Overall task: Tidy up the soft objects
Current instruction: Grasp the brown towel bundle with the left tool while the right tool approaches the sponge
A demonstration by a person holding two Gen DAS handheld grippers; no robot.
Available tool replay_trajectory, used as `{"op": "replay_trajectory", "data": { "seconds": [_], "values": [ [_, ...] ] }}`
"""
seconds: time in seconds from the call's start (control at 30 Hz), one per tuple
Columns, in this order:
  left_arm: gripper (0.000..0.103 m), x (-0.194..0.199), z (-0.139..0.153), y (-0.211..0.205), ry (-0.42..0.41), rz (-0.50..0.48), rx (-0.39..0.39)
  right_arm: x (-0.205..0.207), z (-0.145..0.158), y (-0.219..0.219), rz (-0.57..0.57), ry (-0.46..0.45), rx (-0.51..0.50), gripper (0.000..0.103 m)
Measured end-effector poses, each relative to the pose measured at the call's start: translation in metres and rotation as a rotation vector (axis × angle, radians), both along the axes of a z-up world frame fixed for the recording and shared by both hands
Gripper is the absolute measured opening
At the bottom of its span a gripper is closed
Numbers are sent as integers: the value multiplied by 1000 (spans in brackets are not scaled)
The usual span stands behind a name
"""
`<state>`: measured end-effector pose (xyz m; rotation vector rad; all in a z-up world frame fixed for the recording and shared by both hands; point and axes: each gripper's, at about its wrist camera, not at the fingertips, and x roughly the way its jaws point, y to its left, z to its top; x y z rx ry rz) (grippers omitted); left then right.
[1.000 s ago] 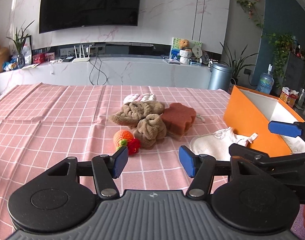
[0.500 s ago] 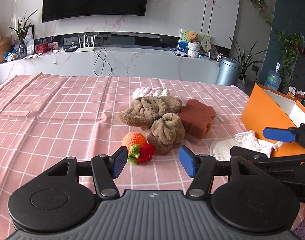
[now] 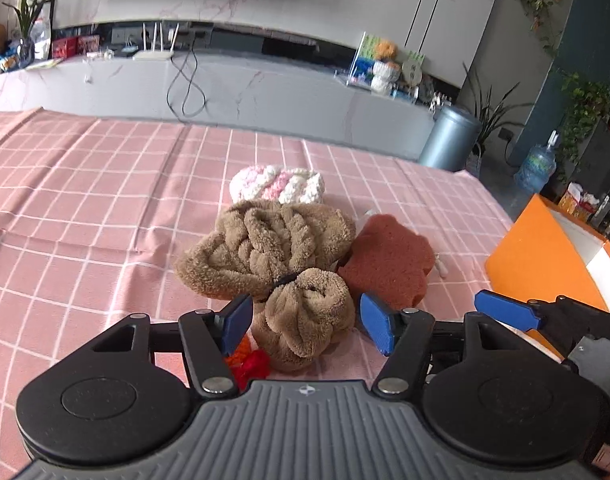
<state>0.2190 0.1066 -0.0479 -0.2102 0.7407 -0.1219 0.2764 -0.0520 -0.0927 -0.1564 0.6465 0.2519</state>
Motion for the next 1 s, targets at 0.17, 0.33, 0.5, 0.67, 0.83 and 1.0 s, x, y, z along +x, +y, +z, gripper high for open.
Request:
{"op": "replay_trajectory", "data": {
  "seconds": [0.17,0.33,0.5,0.67,0.83,1.0],
  "values": [
    [73,18,-10,-1,86,6,-34,13,-11,2,-12,25,52,60],
    [69,25,-17,1,111,19,-32,19,-19,8,0,33,72,48],
    [53,28,-19,-1,115,23,-37,24,-25,10,-19,50,96,18],
    [37,25,-17,-7,94,13,0,19,-23,10,-12,28,101,14],
    [31,20,-13,-5,66,20,-19,10,-14,9,2,-23,71,11],
    [28,12,5,-7,6,22,-20,1,2,7,10,-66,54,11]
  ]
}}
